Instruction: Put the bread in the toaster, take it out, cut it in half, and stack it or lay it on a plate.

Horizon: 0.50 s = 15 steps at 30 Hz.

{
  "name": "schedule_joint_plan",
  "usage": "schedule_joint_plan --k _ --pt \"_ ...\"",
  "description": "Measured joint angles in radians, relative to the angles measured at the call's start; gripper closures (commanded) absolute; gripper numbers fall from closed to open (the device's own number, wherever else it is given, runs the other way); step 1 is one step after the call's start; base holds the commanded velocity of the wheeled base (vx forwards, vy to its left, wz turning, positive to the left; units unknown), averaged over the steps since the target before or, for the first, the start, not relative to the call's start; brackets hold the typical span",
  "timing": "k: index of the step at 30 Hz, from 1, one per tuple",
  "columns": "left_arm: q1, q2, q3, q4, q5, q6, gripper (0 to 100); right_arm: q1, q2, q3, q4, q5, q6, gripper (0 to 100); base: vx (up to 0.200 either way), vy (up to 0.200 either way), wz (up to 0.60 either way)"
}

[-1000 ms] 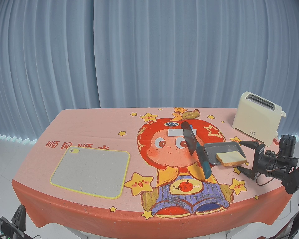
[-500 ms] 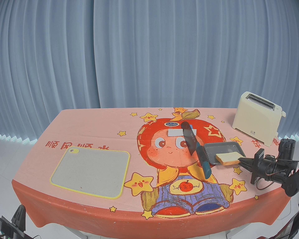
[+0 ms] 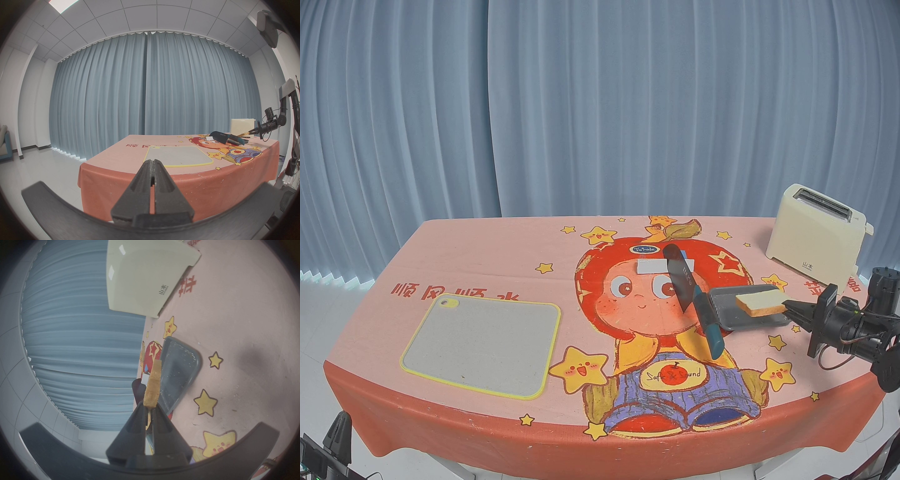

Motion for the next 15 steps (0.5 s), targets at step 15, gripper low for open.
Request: schedule_joint_plan --k 15 --pt "0.000 0.000 0.000 0.000 0.000 0.000 100 -0.003 -0.034 -0.016 0.001 -0.008 -0.127 100 0.000 0.000 0.00"
